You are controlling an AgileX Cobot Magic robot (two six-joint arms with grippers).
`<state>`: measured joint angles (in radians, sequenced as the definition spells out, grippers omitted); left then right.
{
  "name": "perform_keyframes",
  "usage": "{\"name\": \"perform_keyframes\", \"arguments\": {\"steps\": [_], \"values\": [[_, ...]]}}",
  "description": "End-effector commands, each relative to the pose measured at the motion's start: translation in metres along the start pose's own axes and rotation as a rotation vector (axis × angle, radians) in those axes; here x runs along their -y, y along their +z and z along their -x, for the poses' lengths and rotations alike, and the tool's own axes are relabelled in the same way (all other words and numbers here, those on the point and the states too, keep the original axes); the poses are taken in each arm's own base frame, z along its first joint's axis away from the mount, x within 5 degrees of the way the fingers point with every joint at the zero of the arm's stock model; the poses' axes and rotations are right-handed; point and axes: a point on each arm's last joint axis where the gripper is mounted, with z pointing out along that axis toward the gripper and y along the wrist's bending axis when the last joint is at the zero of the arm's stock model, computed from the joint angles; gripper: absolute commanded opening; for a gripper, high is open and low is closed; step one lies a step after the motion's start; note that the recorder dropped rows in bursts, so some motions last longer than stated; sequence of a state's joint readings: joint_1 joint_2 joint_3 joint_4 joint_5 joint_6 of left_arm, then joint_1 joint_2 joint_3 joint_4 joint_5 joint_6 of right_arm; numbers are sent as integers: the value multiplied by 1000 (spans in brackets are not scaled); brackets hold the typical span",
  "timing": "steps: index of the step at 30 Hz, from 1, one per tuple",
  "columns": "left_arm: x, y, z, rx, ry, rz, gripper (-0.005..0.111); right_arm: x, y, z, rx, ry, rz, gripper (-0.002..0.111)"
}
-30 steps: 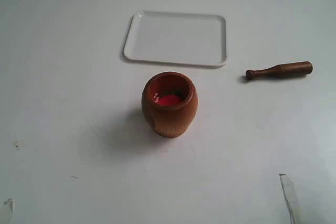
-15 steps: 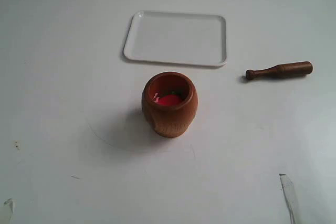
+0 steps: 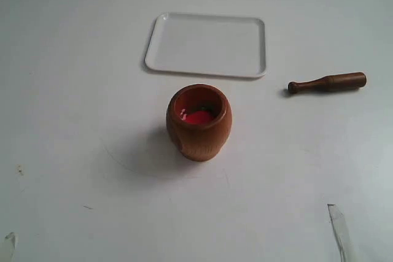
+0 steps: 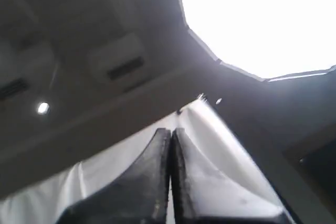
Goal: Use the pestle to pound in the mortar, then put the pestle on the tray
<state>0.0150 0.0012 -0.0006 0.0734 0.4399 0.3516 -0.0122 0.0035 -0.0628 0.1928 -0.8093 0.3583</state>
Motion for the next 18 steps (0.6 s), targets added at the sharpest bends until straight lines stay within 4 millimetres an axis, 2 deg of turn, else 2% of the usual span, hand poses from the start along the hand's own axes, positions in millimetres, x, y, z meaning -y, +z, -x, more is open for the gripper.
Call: {"name": "perform_keyframes", "arguments": {"steps": [1,5,6,9,11,12,14,16,18], "values": [[1,0,0,7,-12,-8,0,-36,38,-16,-290,-399,306,0],[1,0,0,7,-12,-8,0,-40,91,-38,-476,-425,333,0],[1,0,0,7,-12,-8,0,-36,107,-52,-590,-447,320,0],[1,0,0,7,-12,-8,0,-18,136,-94,-923,-583,313,0],[1,0,0,7,-12,-8,0,-6,141,-119,-1113,-686,370,0],[1,0,0,7,-12,-8,0,-1,145,-135,-1184,-628,368,0],[1,0,0,7,-12,-8,0,5,144,-154,-1242,-649,451,0],[1,0,0,7,-12,-8,0,6,137,-173,-1279,-710,640,0],[1,0,0,7,-12,-8,0,9,131,-188,-1272,-877,784,0]]}}
